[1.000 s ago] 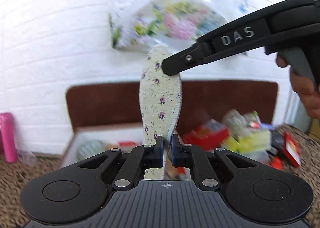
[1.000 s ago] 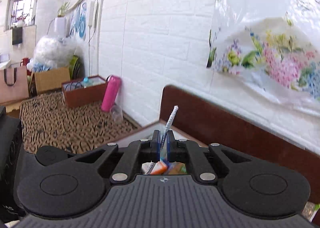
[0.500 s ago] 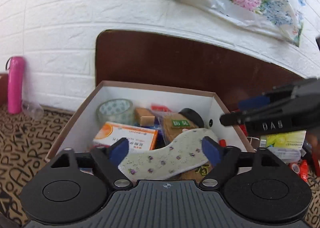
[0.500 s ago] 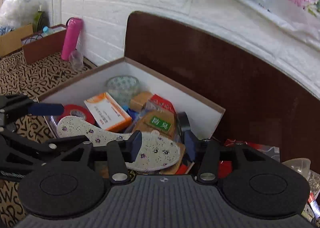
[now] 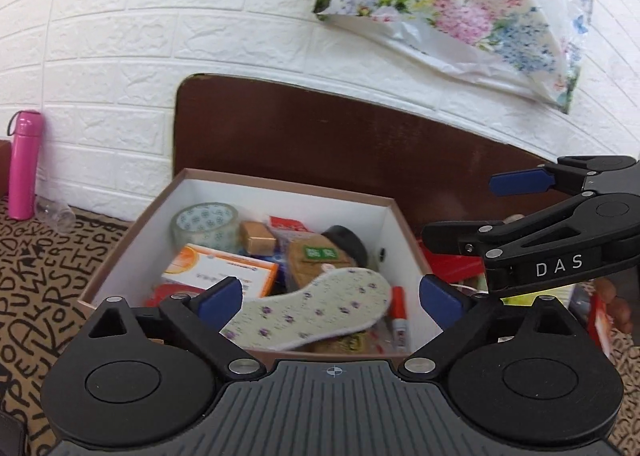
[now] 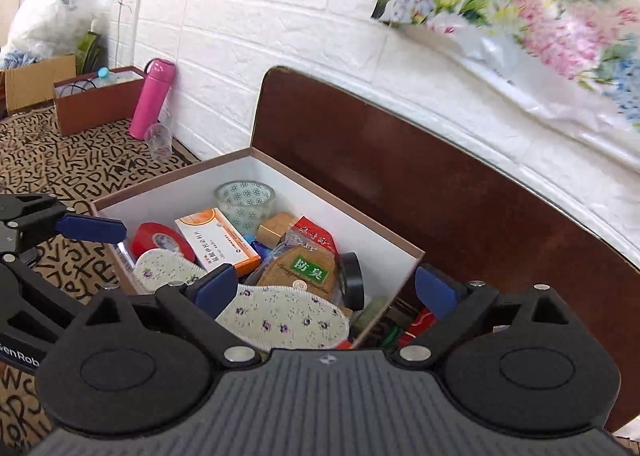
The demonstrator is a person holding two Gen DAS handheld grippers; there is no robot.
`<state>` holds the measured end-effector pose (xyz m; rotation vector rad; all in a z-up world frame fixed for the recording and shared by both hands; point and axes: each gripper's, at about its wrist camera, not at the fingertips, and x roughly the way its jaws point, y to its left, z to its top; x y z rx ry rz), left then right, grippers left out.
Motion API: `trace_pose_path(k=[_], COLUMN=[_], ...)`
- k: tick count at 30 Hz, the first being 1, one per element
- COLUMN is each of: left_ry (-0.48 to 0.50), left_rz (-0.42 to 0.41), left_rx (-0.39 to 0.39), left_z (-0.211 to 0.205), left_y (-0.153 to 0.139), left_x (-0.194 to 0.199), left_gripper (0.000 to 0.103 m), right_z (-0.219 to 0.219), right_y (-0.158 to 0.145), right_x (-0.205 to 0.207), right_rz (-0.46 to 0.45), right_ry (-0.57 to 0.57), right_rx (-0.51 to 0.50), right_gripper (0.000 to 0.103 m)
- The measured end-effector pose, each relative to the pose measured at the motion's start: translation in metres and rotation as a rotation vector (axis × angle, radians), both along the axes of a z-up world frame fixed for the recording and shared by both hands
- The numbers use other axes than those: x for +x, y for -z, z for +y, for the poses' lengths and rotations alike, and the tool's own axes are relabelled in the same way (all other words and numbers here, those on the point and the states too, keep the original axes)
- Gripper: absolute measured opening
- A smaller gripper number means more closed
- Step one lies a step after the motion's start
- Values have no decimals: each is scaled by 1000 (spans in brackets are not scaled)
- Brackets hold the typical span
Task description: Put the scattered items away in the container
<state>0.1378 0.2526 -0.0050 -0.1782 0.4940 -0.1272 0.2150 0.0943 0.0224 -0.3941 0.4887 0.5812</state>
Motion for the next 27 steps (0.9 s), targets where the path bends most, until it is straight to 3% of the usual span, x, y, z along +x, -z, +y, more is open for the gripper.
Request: trace_pose_path(k=[6, 11, 16, 21, 27], left_ry=[77, 162, 228, 199, 223], left_rz=[-21, 42, 161, 256, 284], left_rx=[-32, -85, -93, -122, -130], left_z=[-38, -79, -121, -139, -159], left_y=[-3, 27, 75, 113, 117], left_x=[-27, -42, -45, -43, -26], left_gripper=[101, 102, 101, 101, 92], right_z=[-49, -96, -151, -195, -202], right_y=[-2, 17, 59, 114, 155], right_x=[-34, -69, -99, -117, -122], right_rz=[3, -11, 20, 82, 207], right_ry=[35, 90, 226, 395, 366], right_rx=[85, 106, 139, 117, 127], right_gripper=[98, 99, 99, 97, 81])
